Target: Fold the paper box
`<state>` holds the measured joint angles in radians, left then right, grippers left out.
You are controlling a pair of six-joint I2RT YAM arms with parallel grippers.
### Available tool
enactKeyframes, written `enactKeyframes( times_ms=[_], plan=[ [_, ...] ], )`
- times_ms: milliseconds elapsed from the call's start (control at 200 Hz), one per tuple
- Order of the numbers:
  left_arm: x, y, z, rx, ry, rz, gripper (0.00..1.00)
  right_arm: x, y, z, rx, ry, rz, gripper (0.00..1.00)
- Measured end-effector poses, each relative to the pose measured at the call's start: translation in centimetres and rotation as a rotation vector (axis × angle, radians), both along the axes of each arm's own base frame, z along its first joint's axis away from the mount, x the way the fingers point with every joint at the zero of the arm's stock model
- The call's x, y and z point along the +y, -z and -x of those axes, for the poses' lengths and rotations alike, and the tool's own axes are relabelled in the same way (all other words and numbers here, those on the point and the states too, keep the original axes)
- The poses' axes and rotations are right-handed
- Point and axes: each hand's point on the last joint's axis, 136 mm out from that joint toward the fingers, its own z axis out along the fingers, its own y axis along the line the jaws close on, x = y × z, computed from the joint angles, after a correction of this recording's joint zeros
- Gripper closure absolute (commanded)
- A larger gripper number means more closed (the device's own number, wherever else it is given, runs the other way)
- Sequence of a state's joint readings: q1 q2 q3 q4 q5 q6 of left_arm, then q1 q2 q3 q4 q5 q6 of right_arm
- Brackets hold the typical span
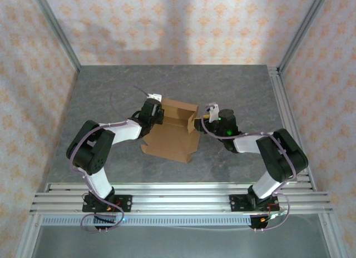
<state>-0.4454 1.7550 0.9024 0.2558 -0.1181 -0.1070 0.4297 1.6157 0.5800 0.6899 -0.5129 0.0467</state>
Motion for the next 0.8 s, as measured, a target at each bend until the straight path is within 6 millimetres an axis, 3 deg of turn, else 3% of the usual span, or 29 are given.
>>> enactKeyframes(
  times_ms=[190, 420, 801],
  plan=[
    [0.2, 0.0, 0.0, -0.003, -0.011, -0.008, 1.00, 0.5, -0.3, -0.8, -0.014, 0.003, 0.009, 0.58],
    [0.5, 0.0, -0.1, -0.005, -0.021, -0.015, 1.00, 0.9, -0.2, -0.9, -0.026, 0.000, 0.030, 0.48],
    [0.3, 0.0, -0.1, -0.005, -0.017, -0.012, 1.00, -0.6, 0.9, 1.7, -0.003, 0.003, 0.074, 0.45]
  ],
)
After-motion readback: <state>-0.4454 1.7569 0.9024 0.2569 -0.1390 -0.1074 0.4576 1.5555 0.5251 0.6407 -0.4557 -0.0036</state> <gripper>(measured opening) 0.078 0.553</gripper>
